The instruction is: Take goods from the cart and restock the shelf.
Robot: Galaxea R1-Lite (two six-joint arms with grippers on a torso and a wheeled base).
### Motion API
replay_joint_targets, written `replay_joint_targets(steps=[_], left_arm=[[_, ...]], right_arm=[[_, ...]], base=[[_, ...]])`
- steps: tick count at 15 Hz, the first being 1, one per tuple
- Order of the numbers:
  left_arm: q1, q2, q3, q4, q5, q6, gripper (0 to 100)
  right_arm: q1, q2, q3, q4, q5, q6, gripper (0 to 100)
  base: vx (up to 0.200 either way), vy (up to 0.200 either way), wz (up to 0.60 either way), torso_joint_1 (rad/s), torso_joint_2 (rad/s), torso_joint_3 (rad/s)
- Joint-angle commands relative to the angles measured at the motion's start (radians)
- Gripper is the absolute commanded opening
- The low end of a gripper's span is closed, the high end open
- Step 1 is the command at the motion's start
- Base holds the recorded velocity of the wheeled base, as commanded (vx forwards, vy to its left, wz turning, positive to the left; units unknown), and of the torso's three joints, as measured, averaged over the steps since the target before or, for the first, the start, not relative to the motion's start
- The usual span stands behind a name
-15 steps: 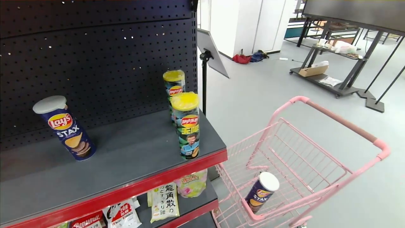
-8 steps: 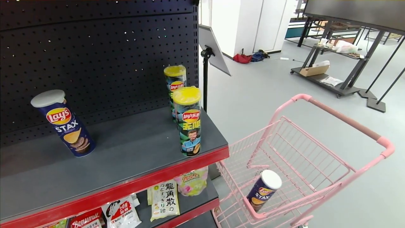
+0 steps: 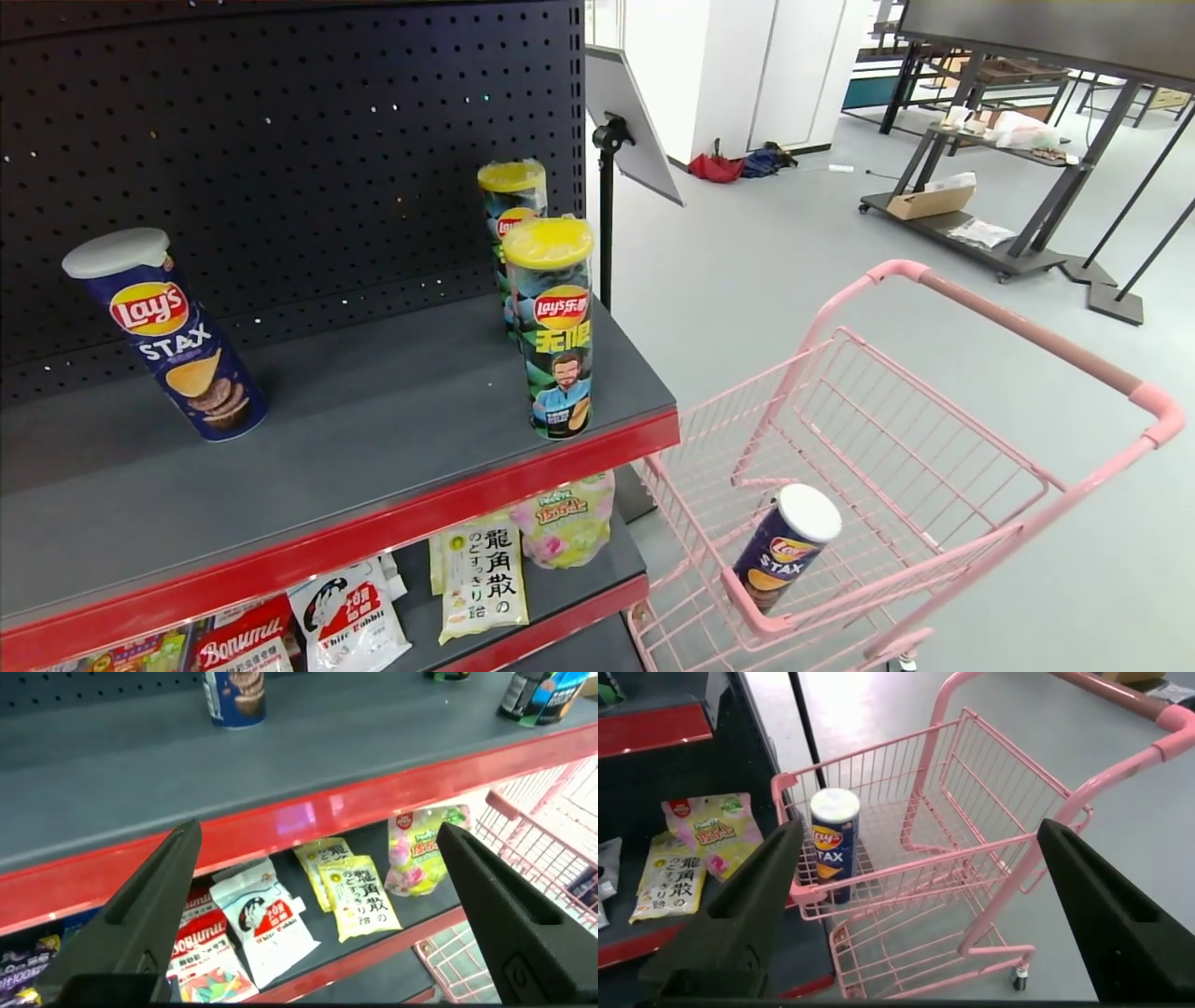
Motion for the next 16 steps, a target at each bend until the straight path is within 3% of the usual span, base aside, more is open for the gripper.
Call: replay_joint_targets(steps=[1,10,16], left_arm=[[0.001,0.001,0.000,0.000,0.000,0.000,100],[0.001,0.001,0.000,0.000,0.000,0.000,100],[0.001,0.001,0.000,0.000,0.000,0.000,100]], right_arm=[[0.000,0.000,0.000,0.000,0.000,0.000,100],[0.000,0.000,0.000,0.000,0.000,0.000,100],[0.000,0.000,0.000,0.000,0.000,-0.005,100]], base=[[0.000,0.000,0.00,-0.144,0.34,0.212],[0.000,0.000,0.00,-0.143,0.37,0.226],[0.000,0.000,0.00,-0.181,0.52,0.335]])
